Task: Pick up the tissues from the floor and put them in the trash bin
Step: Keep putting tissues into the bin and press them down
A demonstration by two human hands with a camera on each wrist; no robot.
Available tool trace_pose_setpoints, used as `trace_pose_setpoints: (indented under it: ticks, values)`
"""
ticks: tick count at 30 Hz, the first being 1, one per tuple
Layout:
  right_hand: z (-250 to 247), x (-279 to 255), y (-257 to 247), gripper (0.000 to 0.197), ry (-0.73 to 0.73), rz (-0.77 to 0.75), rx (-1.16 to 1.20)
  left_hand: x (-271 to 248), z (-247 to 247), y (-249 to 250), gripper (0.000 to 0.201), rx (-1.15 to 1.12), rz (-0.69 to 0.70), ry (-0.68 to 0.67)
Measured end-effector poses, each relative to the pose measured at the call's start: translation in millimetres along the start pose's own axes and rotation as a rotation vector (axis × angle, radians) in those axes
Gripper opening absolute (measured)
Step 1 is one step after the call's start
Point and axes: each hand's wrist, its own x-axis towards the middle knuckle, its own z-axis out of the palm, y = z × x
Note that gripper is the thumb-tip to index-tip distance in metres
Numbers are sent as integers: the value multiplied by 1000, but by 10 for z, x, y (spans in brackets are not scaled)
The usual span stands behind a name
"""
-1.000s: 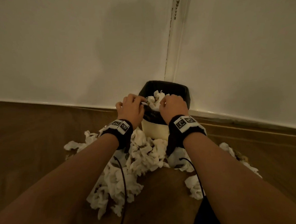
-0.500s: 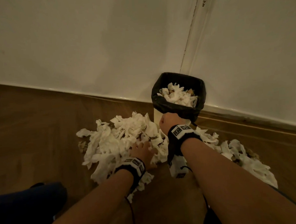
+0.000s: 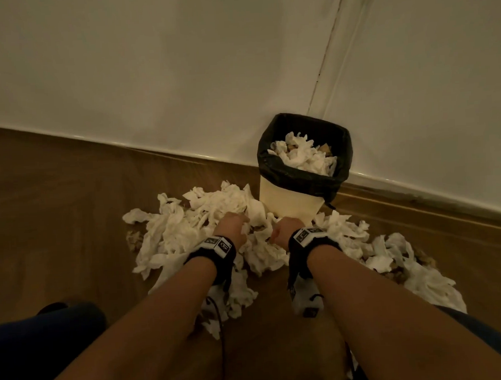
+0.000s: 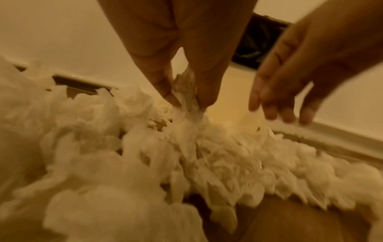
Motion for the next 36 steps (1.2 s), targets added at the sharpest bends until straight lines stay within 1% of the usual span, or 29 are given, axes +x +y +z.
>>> trace_pose_setpoints:
  ticks: [2,3,5,7,9,11,12,13,15,16,18,20,22,23,25,26,28,30,32,33,34,35,36]
  values:
    - [163,69,-18,46,-61,-27,10,2,-56,-47,37,-21,-25,39]
    - [252,108,-21,48,-95,-37,42,4,-72,-74,34,-26,-48,51]
    - [449,160,-2,45,-142,-42,122,12,-77,-142,31,-42,-92,46]
    - [648,185,41,51,-158,-22,124,0,-77,-196,32,-44,-106,44]
    - [786,200,77,59,-161,1,47,-15,-72,-231,38,-73,-113,47]
    - [806,187,68,60,-138,22,4,-27,-56,-252,42,-77,-93,74]
    - [783,169,54,58,-109,29,5,-28,-47,-258,42,-80,-79,86]
    - [750,160,38,50,-68,27,12,-24,-35,-258,43,-88,-76,85]
    - [632,109,5,24,-8,24,17,-27,-12,-234,45,-83,-83,76]
    - [567,78,0,23,22,20,10,-38,-3,-214,45,-85,-95,85]
    - [415,-12,3,28,63,6,-9,-62,-1,-156,44,-123,-128,131]
    - [299,-118,17,25,121,0,54,-93,-10,-93,47,-144,-159,168]
    - [192,-236,33,9,226,22,228,-107,-40,-35,52,-116,-180,161]
    - [131,-302,34,8,270,41,344,-117,-72,-5,54,-111,-185,151]
    - [-6,-398,16,18,303,27,537,-142,-152,41,50,-130,-196,133]
    - [-83,-437,-9,24,299,2,617,-162,-198,58,47,-143,-200,128]
    - [-261,-542,-84,24,298,-29,842,-216,-315,108,38,-145,-196,130]
    - [-464,-692,-146,26,262,-10,1177,-284,-456,197,30,-135,-185,142]
    - [-652,-838,-161,36,218,-14,1540,-352,-615,309,24,-126,-166,149]
    - [-736,-940,-178,43,204,-45,1686,-389,-699,365,22,-125,-143,154]
    - [-820,-1052,-184,48,197,-82,1793,-424,-780,420,24,-126,-110,169]
    - [-877,-1142,-177,50,202,-125,1850,-459,-867,480,27,-129,-74,189]
    - [-934,-1227,-181,50,182,-143,1859,-493,-957,541,31,-139,-39,213]
